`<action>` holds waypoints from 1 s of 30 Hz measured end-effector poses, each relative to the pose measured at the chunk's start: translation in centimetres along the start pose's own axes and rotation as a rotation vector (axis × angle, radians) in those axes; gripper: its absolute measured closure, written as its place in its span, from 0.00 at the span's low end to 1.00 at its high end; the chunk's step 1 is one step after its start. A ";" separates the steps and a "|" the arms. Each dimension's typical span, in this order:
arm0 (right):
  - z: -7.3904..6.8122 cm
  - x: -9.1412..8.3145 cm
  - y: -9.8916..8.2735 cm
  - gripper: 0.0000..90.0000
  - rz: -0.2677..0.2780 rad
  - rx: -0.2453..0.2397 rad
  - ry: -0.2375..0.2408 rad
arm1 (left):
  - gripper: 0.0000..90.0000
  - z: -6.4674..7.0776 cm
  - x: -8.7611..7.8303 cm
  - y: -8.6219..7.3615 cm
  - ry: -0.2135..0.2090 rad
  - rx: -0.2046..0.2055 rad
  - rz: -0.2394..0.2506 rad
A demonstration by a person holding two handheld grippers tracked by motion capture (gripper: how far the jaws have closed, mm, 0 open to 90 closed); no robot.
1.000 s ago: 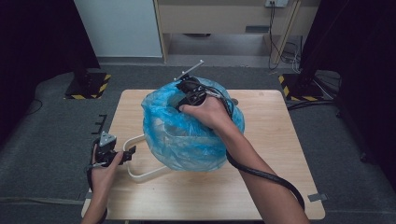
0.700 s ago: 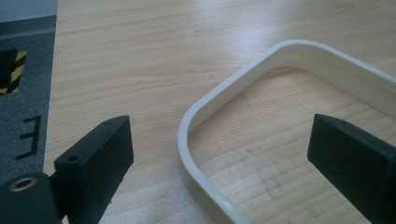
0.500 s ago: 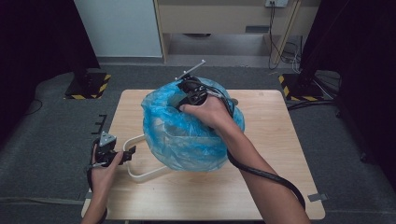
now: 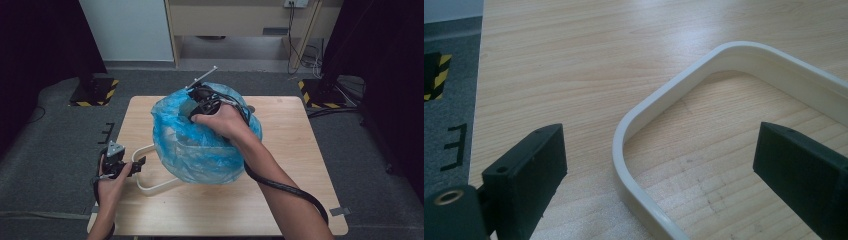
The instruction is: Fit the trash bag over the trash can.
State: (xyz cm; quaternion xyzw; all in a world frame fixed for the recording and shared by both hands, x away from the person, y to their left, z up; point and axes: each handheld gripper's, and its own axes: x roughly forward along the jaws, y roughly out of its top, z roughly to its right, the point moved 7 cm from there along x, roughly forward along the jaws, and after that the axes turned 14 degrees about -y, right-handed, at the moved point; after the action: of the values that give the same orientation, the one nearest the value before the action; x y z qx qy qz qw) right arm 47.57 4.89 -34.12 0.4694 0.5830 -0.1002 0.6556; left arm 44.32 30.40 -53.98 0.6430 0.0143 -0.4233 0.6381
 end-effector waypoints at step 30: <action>5.7 -10.4 -1.9 1.00 0.266 0.078 -0.011 | 0.07 -0.1 0.0 -0.2 0.009 0.001 -0.009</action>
State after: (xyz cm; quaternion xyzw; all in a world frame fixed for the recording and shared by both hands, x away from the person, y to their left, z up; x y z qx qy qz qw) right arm 46.96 -4.61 -26.84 0.5672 0.5074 -0.0376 0.6476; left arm 44.31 30.48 -54.15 0.6453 0.0199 -0.4231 0.6358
